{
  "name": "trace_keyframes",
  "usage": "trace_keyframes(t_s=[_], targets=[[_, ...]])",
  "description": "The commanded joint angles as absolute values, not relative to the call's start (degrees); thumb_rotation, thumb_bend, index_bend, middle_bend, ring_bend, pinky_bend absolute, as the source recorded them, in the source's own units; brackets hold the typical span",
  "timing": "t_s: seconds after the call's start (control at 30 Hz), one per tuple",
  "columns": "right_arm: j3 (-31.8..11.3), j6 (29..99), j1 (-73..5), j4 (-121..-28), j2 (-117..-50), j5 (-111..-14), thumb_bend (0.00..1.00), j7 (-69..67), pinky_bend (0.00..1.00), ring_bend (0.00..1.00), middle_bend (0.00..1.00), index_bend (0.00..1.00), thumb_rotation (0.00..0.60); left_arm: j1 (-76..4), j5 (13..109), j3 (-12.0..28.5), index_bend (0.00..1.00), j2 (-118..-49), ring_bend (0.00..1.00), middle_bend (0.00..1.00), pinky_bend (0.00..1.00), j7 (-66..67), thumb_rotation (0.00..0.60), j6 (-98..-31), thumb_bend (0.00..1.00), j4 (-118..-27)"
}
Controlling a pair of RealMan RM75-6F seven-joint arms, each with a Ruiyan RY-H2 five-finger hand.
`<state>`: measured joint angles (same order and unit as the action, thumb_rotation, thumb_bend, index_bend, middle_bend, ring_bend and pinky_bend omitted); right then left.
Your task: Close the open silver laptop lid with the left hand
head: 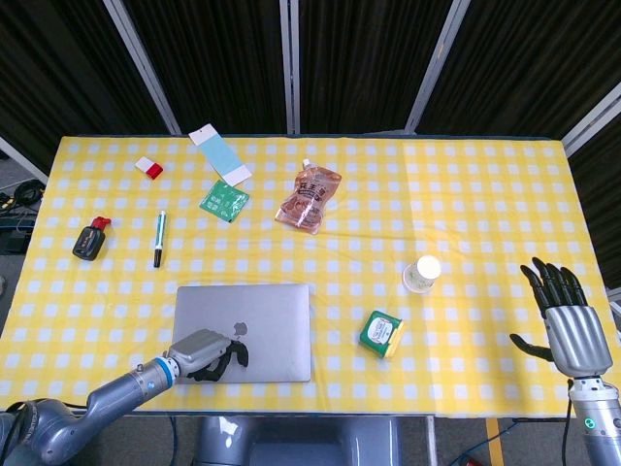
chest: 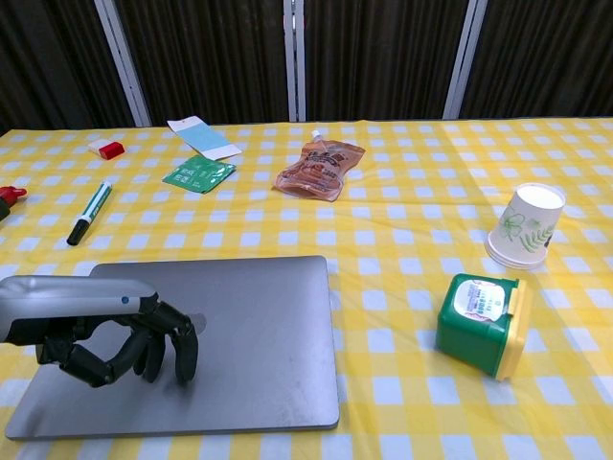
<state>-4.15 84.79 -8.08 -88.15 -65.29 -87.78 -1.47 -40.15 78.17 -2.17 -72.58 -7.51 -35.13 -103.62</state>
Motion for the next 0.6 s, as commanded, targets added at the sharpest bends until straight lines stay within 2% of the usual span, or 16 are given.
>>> trace_keyframes(t_s=[0.03, 0.13, 0.23, 0.27, 0.3, 0.33, 0.37, 0.4, 0.6], targets=[[-4.16, 84.69, -8.11, -88.11, -65.31, -87.75, 0.00, -1.48, 0.00, 0.00, 0.00, 0.00, 0.600, -37.44, 84.60, -1.15, 0.36, -70.04, 0.39, 0.32, 0.34, -11.62, 0.600, -43.30, 1.00, -106.25], [-4.11, 84.61, -8.13, -88.11, -65.34, -87.85, 0.00, -1.44, 0.00, 0.00, 0.00, 0.00, 0.600, -35.92, 88.64, -0.62, 0.36, -67.53, 0.38, 0.31, 0.33, -13.87, 0.600, -48.87, 1.00, -107.51], [-4.02, 84.66, -8.16, -88.27, -65.39, -88.21, 0.00, -1.32, 0.00, 0.00, 0.00, 0.00, 0.600, -32.91, 91.64, 0.61, 0.30, -63.03, 0.28, 0.21, 0.25, -12.50, 0.600, -57.82, 0.98, -107.82], [-3.99, 84.73, -8.14, -88.37, -65.39, -88.33, 0.00, -1.24, 0.00, 0.00, 0.00, 0.00, 0.600, -31.61, 91.18, 0.79, 0.23, -61.77, 0.20, 0.13, 0.18, -10.58, 0.600, -60.09, 0.87, -108.27], [-3.97, 84.78, -8.12, -88.44, -65.38, -88.39, 0.00, -1.16, 0.00, 0.00, 0.00, 0.00, 0.600, -30.86, 90.52, 0.93, 0.13, -61.23, 0.11, 0.06, 0.10, -9.09, 0.600, -61.24, 0.63, -108.46], [-3.95, 84.86, -8.09, -88.53, -65.37, -88.48, 0.00, -1.05, 0.00, 0.00, 0.00, 0.00, 0.600, -29.66, 89.13, 1.21, 0.07, -60.71, 0.06, 0.03, 0.05, -6.43, 0.600, -62.97, 0.43, -108.66], [-3.89, 84.95, -8.04, -88.70, -65.30, -88.62, 0.00, -0.89, 0.00, 0.00, 0.00, 0.00, 0.600, -27.82, 87.22, 1.85, 0.01, -60.75, 0.01, 0.00, 0.01, -2.32, 0.600, -66.17, 0.17, -108.65], [-3.78, 84.93, -7.99, -88.85, -65.18, -88.71, 0.00, -0.64, 0.00, 0.00, 0.00, 0.00, 0.600, -26.23, 86.07, 2.27, 0.00, -61.29, 0.00, 0.00, 0.00, 0.93, 0.600, -69.09, 0.02, -108.42], [-3.42, 84.63, -7.84, -90.02, -64.55, -88.84, 0.00, 0.95, 0.00, 0.00, 0.00, 0.00, 0.600, -18.16, 82.13, 1.18, 0.00, -61.88, 0.00, 0.00, 0.00, 11.71, 0.600, -80.37, 0.00, -109.25]])
